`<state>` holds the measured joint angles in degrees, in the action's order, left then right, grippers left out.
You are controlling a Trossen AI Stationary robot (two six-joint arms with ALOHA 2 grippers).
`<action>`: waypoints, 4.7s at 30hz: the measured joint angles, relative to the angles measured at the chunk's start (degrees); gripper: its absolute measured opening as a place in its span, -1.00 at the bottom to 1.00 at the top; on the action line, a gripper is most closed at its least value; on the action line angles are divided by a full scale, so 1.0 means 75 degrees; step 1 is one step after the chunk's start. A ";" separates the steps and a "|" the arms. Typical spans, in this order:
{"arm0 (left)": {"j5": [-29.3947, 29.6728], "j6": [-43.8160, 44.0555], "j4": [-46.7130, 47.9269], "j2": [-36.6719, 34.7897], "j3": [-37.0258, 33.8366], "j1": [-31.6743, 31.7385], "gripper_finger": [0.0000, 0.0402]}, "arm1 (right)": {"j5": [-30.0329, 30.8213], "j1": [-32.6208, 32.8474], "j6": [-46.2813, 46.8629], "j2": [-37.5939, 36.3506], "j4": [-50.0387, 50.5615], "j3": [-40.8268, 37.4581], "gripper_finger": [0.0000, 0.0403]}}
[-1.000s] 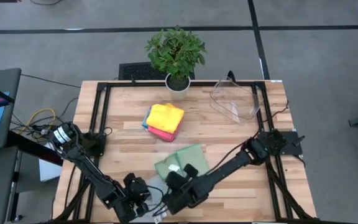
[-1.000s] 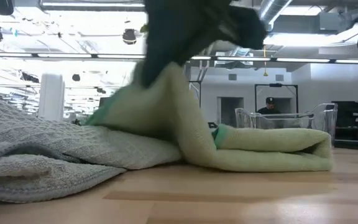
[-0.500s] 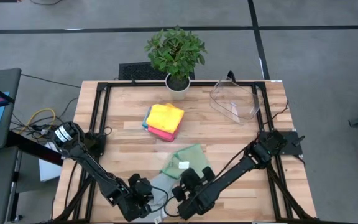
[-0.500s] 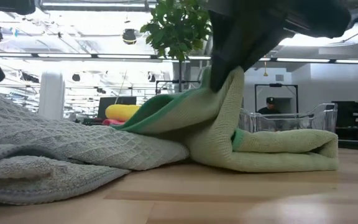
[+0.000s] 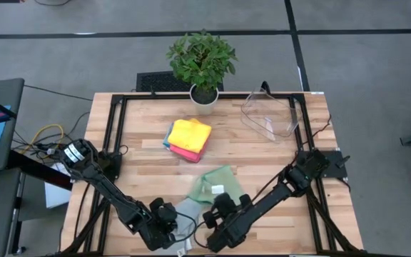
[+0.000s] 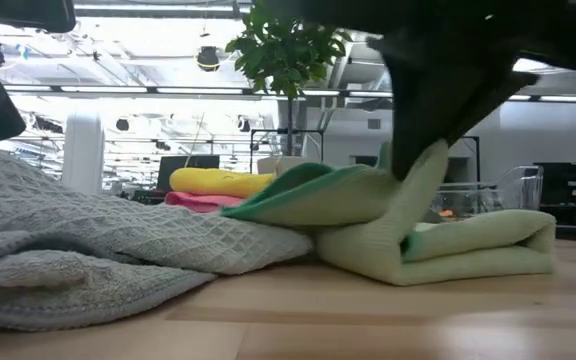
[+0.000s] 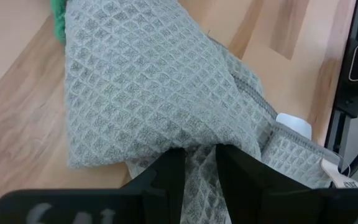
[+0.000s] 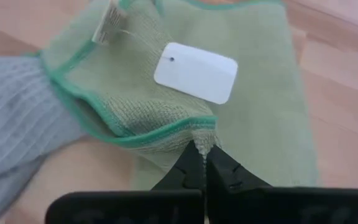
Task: Fold microfiber towels
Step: Fold the light green microfiber towel
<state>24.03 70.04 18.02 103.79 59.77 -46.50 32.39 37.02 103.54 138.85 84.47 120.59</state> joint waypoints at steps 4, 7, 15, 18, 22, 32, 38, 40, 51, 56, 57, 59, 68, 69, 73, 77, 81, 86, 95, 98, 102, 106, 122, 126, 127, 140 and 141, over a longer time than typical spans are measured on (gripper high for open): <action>-0.0043 -0.0058 -0.0006 0.0000 0.0000 0.0006 -0.59 | -0.0286 0.0113 0.0211 0.0050 0.0335 -0.0002 -0.93; -0.0049 -0.0058 -0.0009 0.0000 0.0000 0.0038 -0.59 | -0.0387 0.0104 0.0380 0.0151 0.0292 -0.0081 -0.92; -0.0104 -0.0146 -0.0108 0.0000 0.0000 0.0105 -0.59 | -0.0962 0.0233 0.0925 0.0159 0.0114 -0.0621 -0.89; -0.0205 -0.0256 -0.0165 0.0000 0.0000 0.0157 -0.59 | -0.0959 0.0278 0.1022 0.0157 0.0105 -0.0676 -0.84; -0.0239 -0.0263 -0.0169 0.0000 0.0000 0.0250 -0.59 | -0.0957 0.0259 0.1013 0.0157 0.0105 -0.0676 -0.78; -0.0517 -0.0507 -0.0353 0.0000 0.0000 0.0429 -0.59 | -0.1461 0.0242 0.1202 -0.0052 0.0661 -0.0673 -0.46; -0.0504 -0.0574 -0.0356 0.0000 0.0000 0.0482 -0.59 | -0.1449 0.0165 0.0963 -0.0157 0.0730 -0.0673 -0.07; -0.0510 -0.0659 -0.0356 0.0000 0.0016 0.0526 -0.59 | -0.1490 0.0110 0.0940 -0.0157 0.0723 -0.0733 0.00; -0.0166 -0.1435 -0.1039 0.0000 0.0318 0.1172 -0.59 | -0.1532 0.0066 0.1132 -0.0151 0.0737 -0.0763 -0.06; -0.0457 -0.1709 -0.1340 0.0023 0.0321 0.1667 -0.59 | -0.1511 0.0119 0.1316 -0.0159 0.0740 -0.0763 -0.14; -0.0660 -0.1703 -0.1333 0.0026 0.0321 0.1761 -0.59 | -0.1511 0.0129 0.1319 -0.0163 0.0740 -0.0763 -0.15; -0.1617 -0.1686 -0.1274 0.0026 0.0321 0.1919 -0.59 | -0.1511 0.0171 0.1327 -0.0166 0.0740 -0.0763 -0.16; -0.2536 -0.0924 0.2828 -0.0707 0.0315 0.1118 -0.77 | -0.1499 0.0253 0.1324 -0.0166 0.0740 -0.0763 -0.15; -0.2438 -0.0996 0.3025 -0.0925 0.0318 0.1071 -0.80 | -0.1499 0.0253 0.1324 -0.0166 0.0740 -0.0763 -0.16; -0.1967 -0.1596 0.2524 -0.1750 0.0318 0.1033 -0.83 | -0.1491 0.0250 0.1158 -0.0169 0.0740 -0.0763 -0.16; -0.1636 -0.2106 0.2748 -0.2552 0.0326 0.1148 -0.74 | -0.1496 0.0271 0.1138 -0.0169 0.0740 -0.0763 -0.16; -0.0630 -0.2414 0.2466 -0.2966 0.0211 0.1353 -0.53 | -0.1496 0.0274 0.1135 -0.0171 0.0740 -0.0763 -0.15; -0.0794 -0.1896 0.0051 -0.2638 -0.0612 0.2085 -0.31 | -0.1473 0.0274 0.1132 -0.0172 0.0740 -0.0763 -0.16; -0.2502 -0.1488 -0.3052 -0.1222 -0.1052 0.2062 -0.29 | -0.1488 0.0362 0.1190 -0.0172 0.0743 -0.0763 -0.16; -0.2821 -0.1562 -0.3156 -0.0527 -0.0795 0.2026 -0.38 | -0.1483 0.0347 0.1186 -0.0172 0.0740 -0.0763 -0.17; -0.2700 -0.1495 -0.3149 0.0028 -0.0691 0.2159 -0.54 | -0.1485 0.0350 0.1185 -0.0172 0.0740 -0.0763 -0.17; -0.2518 -0.1316 -0.3151 0.0268 -0.0667 0.2291 -0.66 | -0.1482 0.0347 0.1190 -0.0172 0.0740 -0.0763 -0.18; -0.1581 -0.1234 -0.3354 0.0376 -0.0676 0.3091 -0.97 | -0.1502 0.0373 0.1196 -0.0172 0.0711 -0.0763 -0.18; -0.1634 -0.1578 -0.3434 0.0347 -0.0341 0.3207 -1.00 | -0.1520 0.0416 0.1213 -0.0172 0.0728 -0.0763 -0.19; -0.1632 -0.1710 -0.3349 0.0347 -0.0209 0.3244 -1.00 | -0.1530 0.0418 0.1245 -0.0172 0.0729 -0.0763 -0.19; -0.1477 -0.2850 -0.2884 0.0484 0.0540 0.3939 -1.00 | -0.1607 0.0627 0.1543 -0.0172 0.0734 -0.0763 -0.02; -0.1482 -0.2856 -0.2948 0.0540 0.0579 0.3968 -1.00 | -0.1604 0.0656 0.1543 -0.0172 0.0734 -0.0763 -0.01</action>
<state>12.92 48.62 -4.09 107.84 64.11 -16.74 20.36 41.94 115.11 137.56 89.97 114.87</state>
